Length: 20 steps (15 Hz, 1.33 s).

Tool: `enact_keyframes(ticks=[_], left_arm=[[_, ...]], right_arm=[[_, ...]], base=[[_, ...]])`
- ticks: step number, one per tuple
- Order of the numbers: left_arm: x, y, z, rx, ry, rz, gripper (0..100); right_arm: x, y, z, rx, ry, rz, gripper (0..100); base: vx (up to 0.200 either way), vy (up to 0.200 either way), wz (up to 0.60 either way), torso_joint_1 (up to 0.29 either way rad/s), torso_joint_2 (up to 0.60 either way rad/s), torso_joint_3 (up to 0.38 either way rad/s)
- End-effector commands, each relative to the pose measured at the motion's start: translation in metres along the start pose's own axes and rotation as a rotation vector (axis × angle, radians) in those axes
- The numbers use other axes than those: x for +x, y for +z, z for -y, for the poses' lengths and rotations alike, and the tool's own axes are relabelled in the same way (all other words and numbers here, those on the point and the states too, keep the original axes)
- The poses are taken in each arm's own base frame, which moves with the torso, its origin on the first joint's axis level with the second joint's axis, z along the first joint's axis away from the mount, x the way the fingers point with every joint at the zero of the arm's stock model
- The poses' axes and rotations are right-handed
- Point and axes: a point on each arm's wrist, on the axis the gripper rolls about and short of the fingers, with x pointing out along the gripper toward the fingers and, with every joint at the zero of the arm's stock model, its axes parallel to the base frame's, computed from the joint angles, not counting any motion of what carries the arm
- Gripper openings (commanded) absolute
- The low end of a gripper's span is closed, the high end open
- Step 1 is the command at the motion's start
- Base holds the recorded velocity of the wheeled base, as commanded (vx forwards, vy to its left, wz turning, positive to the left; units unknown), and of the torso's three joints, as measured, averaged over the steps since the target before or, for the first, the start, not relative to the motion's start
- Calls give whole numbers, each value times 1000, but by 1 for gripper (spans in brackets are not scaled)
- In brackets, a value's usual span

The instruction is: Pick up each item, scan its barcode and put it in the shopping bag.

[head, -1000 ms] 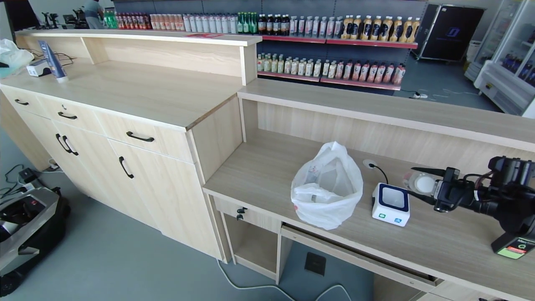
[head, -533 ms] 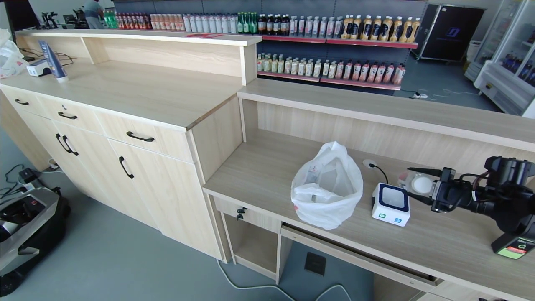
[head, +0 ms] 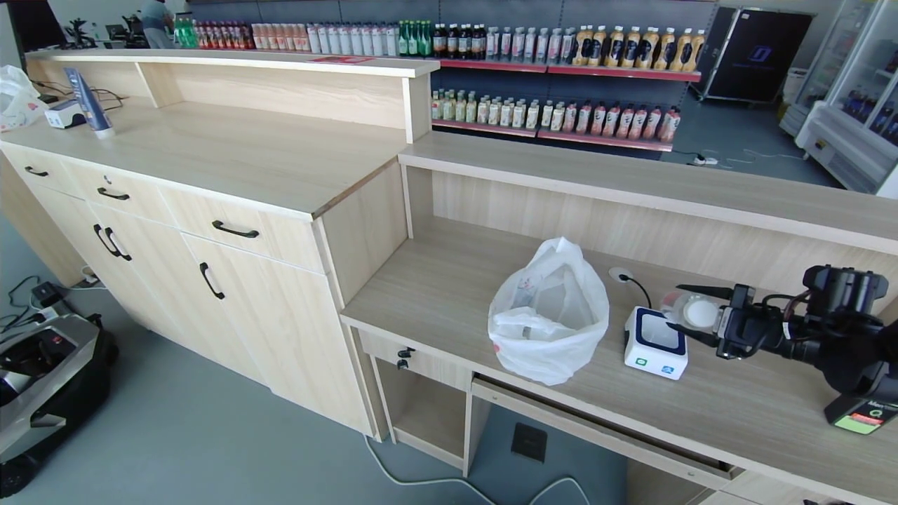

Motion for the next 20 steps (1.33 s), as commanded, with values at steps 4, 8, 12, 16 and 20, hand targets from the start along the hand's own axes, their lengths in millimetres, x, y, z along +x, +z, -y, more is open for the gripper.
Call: enact_keyframes(ticks=[4,8,12,16,20], left_arm=[[0,0,0,0,0,0,100],[0,0,0,0,0,0,100],[0,0,0,0,-2,0,100],[0,0,0,0,0,0,100],[0,0,0,0,0,0,100]], right_arm=[[7,-5,-1,-8,-1,6,0],[12,-10,-3,-7,0,8,0],[20,-11,-3,-14,0,19,0],[28,-10,-8,-24,1,38,0],[29,-11,-8,-1,1,40,0]], base=[[0,0,0,0,0,0],[0,0,0,0,0,0],[0,0,0,0,0,0],[0,0,0,0,0,0],[0,0,0,0,0,0]])
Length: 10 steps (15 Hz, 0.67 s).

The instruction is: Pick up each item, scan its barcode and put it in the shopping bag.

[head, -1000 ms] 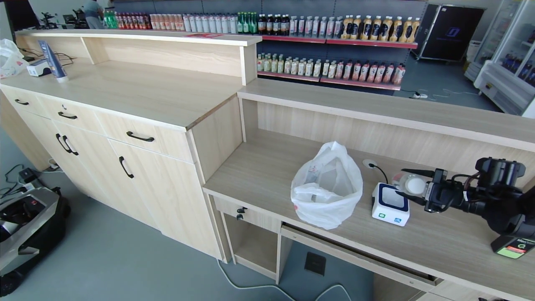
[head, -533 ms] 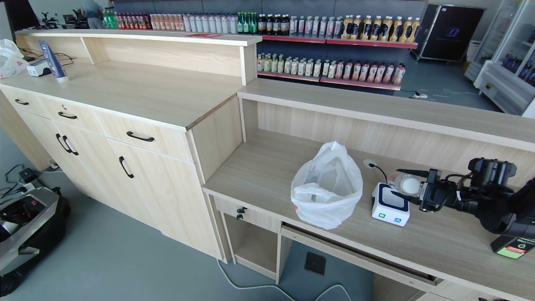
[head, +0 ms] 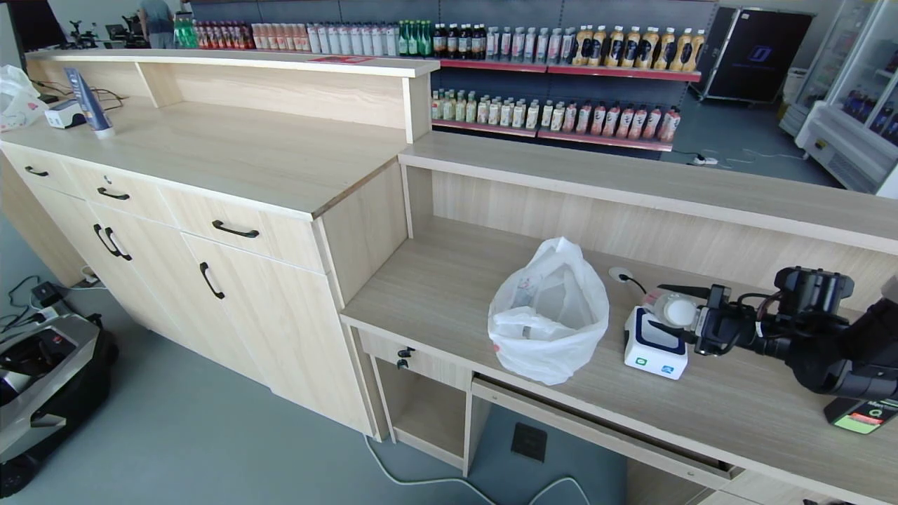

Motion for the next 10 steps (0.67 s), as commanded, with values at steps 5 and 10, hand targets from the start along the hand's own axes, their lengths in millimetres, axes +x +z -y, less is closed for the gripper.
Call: enact_keyframes(ticks=[5,10], left_arm=[[0,0,0,-1,-1,0,100],[0,0,0,-1,0,0,100]], right_arm=[[-5,11,27,80,-55,12,0],[-52,40,89,372,-215,-94,0]], base=[[0,0,0,0,0,0],[0,0,0,0,0,0]])
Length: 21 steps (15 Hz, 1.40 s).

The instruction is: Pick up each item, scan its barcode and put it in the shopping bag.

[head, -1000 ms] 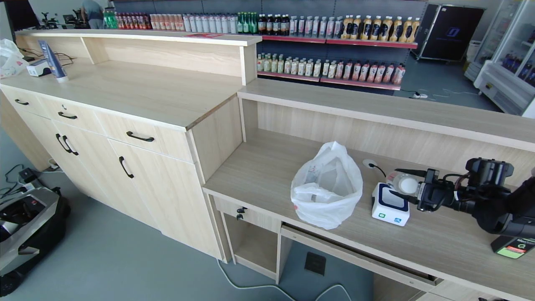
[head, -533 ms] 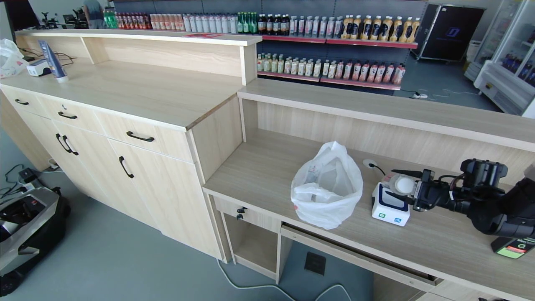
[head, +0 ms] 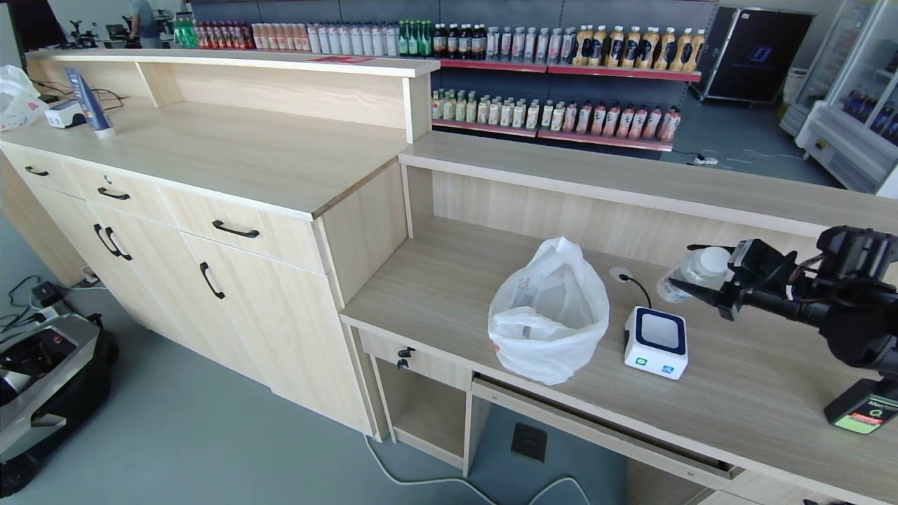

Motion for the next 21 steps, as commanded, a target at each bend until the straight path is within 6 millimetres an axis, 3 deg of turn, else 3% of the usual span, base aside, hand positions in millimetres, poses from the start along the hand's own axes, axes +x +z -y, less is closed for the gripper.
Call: enact_keyframes(ticks=[1,3,6,11,14,18,21], left_arm=[[0,0,0,-1,0,0,100],[0,0,0,-1,-1,0,100],[0,0,0,-1,0,0,100],[0,0,0,1,0,0,100],[0,0,0,-1,0,0,100],[0,0,0,-1,0,0,100],[0,0,0,-1,-1,0,100]], right_arm=[[-31,33,28,94,-132,-137,0],[-47,41,34,201,-194,-273,0],[-53,60,40,419,-304,-287,0],[-50,63,36,455,-384,-339,0],[-44,80,35,510,-380,-283,0],[-29,89,29,559,-483,-331,0],[-15,97,15,599,-558,-329,0]], base=[[0,0,0,0,0,0],[0,0,0,0,0,0],[0,0,0,0,0,0],[0,0,0,0,0,0],[0,0,0,0,0,0],[0,0,0,0,0,0],[0,0,0,0,0,0]])
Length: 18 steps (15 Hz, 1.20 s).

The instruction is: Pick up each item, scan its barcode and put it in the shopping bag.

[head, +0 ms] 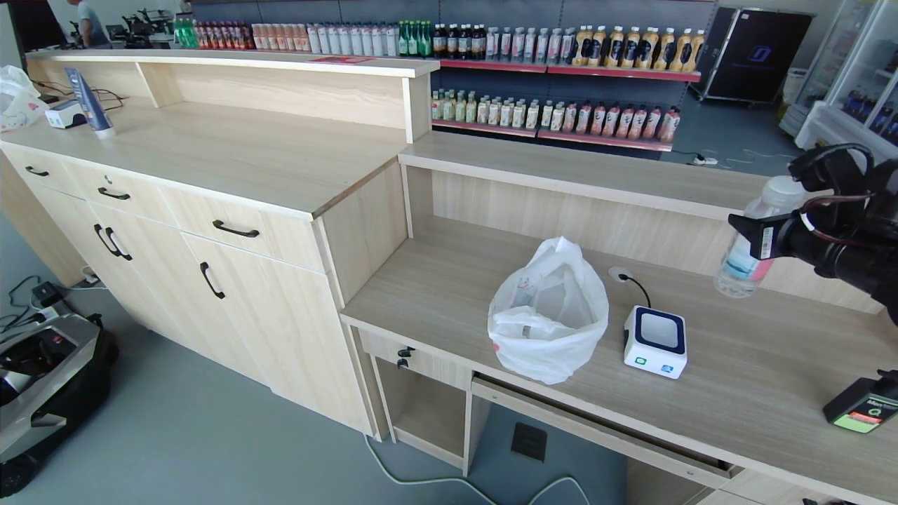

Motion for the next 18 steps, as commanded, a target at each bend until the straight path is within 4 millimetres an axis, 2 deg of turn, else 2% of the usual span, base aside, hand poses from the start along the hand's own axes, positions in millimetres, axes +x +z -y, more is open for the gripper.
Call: enact_keyframes(ticks=[1,7,11,13,16,18], left_arm=[[0,0,0,0,1,0,100],[0,0,0,1,1,0,100],[0,0,0,0,1,0,100],[0,0,0,0,1,0,100],[0,0,0,0,1,0,100],[0,0,0,0,1,0,100]], right_arm=[[-1,-7,-15,5,8,-16,0],[-1,-6,-27,-2,1,81,0],[4,-10,-31,0,-10,63,0],[5,-10,-38,0,6,73,0],[18,-13,-61,18,57,104,0],[36,-33,-79,26,88,87,0]], base=[[0,0,0,0,0,0],[0,0,0,0,0,0],[0,0,0,0,0,0],[0,0,600,2,7,5],[0,0,400,0,-3,2],[0,0,0,0,0,0]])
